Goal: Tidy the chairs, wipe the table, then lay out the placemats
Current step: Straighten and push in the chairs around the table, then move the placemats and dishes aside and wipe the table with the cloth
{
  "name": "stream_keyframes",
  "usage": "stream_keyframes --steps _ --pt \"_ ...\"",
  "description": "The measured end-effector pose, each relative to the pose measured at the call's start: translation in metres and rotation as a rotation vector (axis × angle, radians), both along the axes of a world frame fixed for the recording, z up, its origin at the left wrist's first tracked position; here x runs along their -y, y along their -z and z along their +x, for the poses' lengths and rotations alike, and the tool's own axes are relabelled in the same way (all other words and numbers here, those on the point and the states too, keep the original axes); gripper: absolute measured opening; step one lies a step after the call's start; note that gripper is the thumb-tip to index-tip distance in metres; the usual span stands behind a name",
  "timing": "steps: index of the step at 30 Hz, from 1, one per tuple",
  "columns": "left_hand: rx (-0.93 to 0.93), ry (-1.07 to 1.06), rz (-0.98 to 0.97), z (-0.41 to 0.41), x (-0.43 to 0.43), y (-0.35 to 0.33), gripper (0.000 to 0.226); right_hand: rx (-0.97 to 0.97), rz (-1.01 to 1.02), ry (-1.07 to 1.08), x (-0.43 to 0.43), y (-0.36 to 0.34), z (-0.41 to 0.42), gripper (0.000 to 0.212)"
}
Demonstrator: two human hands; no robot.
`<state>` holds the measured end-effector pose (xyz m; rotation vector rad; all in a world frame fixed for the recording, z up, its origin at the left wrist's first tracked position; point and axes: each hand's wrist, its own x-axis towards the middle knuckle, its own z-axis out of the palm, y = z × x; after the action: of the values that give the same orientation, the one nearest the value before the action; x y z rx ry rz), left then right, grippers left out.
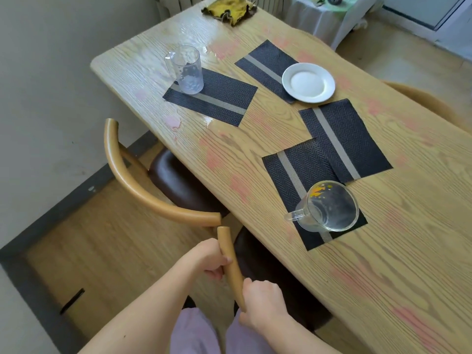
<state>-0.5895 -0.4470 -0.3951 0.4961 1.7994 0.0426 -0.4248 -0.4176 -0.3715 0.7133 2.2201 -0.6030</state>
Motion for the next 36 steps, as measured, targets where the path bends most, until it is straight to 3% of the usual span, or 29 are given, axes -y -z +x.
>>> stream_keyframes --steps 4,10,17,26,36 --pt "-0.111 0.064 0.053 0.004 0.004 -0.005 0.030 -0.023 -0.024 -0.032 -0.016 -0.013 -0.009 0.034" --pt "-0.433 0.229 0.197 -0.028 -0.001 -0.065 0.030 -0.347 0.043 0.059 -0.040 -0.060 -0.072 0.025" --pt "-0.657 0.149 0.455 -0.103 0.010 -0.156 0.026 -0.533 0.280 0.048 -0.081 -0.137 -0.156 0.024" --pt "-0.807 0.106 0.685 -0.187 0.038 -0.229 0.034 -0.623 0.401 0.117 -0.067 -0.210 -0.244 0.022" --pt "-0.808 0.106 0.839 -0.248 0.026 -0.241 0.046 -0.616 0.431 0.189 -0.062 -0.236 -0.293 0.021"
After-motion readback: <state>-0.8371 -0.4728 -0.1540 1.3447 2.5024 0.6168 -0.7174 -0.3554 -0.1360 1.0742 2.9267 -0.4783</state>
